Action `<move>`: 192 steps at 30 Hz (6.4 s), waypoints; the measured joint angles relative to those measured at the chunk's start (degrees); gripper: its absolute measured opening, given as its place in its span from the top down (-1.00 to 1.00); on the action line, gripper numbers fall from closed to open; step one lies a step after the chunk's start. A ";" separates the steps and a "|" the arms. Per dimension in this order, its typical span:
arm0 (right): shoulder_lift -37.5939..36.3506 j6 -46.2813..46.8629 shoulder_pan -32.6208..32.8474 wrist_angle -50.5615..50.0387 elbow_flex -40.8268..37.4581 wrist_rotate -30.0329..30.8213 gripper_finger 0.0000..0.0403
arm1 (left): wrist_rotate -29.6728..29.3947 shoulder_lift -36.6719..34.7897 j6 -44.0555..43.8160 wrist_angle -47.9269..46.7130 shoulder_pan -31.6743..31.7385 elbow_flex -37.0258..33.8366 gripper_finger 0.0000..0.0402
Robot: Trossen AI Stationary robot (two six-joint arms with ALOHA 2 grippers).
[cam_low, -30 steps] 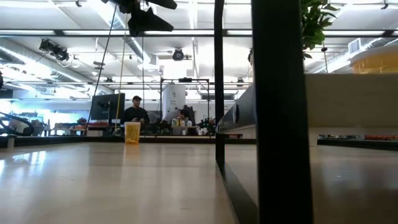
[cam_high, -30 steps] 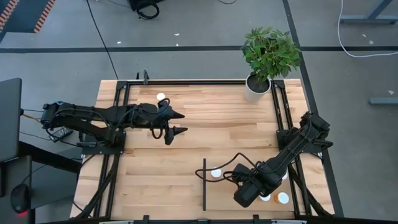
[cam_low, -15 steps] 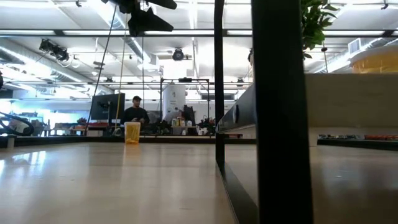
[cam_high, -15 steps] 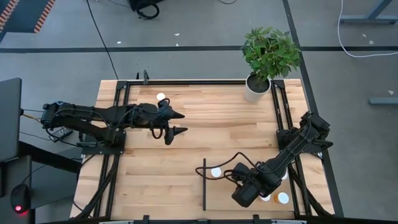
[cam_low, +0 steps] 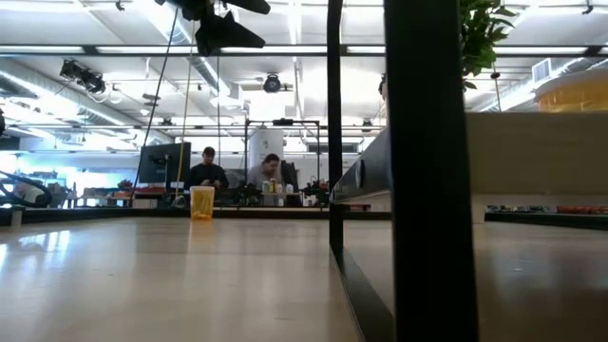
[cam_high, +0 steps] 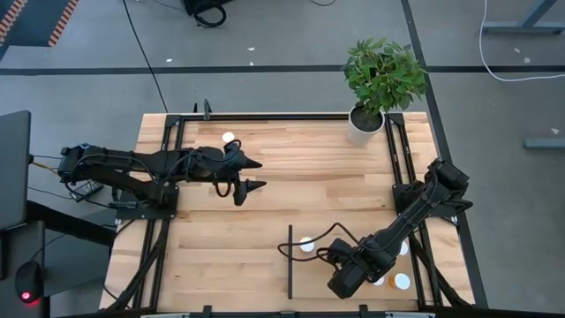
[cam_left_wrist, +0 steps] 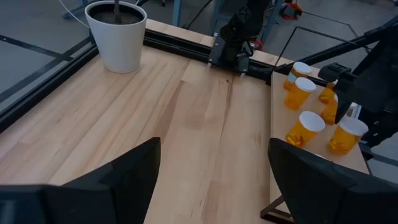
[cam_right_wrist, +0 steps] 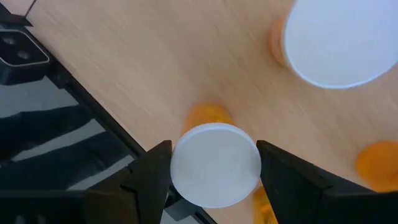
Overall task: Pick and place medicine bottles onto shelf by color
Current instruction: Put the orange pill bottle on the shelf aligned with the other orange pill bottles
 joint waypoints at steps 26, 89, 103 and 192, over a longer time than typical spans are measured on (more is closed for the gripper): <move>0.00 1.60 0.68 1.26 0.00 2.83 -0.35 | 0.05 0.01 -3.02 4.17 -0.01 -0.02 -0.50; -0.85 9.14 4.13 1.59 1.10 12.73 -0.30 | 1.30 0.06 4.09 -29.58 17.58 21.77 -0.50; -0.87 9.93 4.46 6.50 0.59 12.00 -0.30 | 1.30 0.08 2.97 -29.73 17.58 21.77 -0.50; -0.93 -38.69 3.87 7.23 4.45 11.36 -0.65 | 6.08 1.96 -3.02 -41.24 17.21 21.77 -0.11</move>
